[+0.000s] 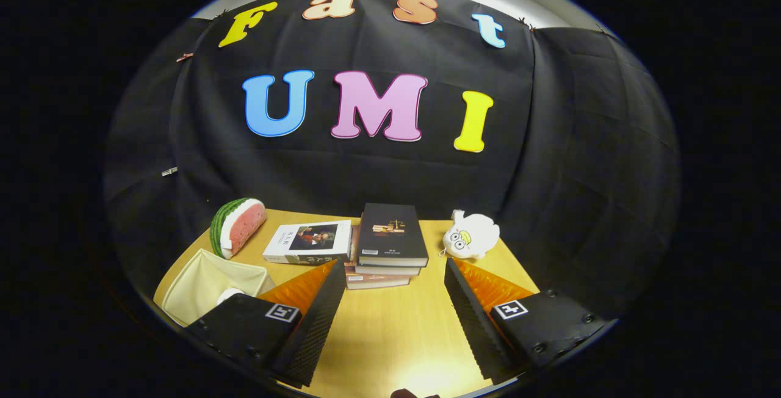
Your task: Open the storage box then place both shoes into the box .Put the left shoe in first, then the right shoe, with the right side of both shoes facing outward in a uniform manner.
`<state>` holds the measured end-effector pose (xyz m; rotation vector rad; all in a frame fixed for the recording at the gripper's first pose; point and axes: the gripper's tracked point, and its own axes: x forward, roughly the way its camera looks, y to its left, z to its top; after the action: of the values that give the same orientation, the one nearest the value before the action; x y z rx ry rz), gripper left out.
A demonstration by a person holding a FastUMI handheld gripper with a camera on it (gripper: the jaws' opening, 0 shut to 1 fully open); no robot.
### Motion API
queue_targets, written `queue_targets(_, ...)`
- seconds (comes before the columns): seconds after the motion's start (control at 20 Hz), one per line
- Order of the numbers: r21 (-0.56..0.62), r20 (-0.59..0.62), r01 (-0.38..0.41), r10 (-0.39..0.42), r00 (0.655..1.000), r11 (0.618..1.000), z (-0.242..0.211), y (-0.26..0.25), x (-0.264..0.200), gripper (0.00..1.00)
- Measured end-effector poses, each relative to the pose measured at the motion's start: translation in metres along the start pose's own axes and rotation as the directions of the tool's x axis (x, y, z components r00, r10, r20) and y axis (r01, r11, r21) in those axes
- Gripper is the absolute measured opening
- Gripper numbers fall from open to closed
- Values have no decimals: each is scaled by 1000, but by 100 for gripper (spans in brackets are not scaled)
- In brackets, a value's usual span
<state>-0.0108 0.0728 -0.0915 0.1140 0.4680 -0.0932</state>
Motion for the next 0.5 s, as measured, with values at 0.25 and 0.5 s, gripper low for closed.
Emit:
queue_targets(0.25,-43,120,4,2,993,999,25,-29,-18,98)
queue_targets(0.5,-43,211,-25,33,977,999,47,-34,-26,98)
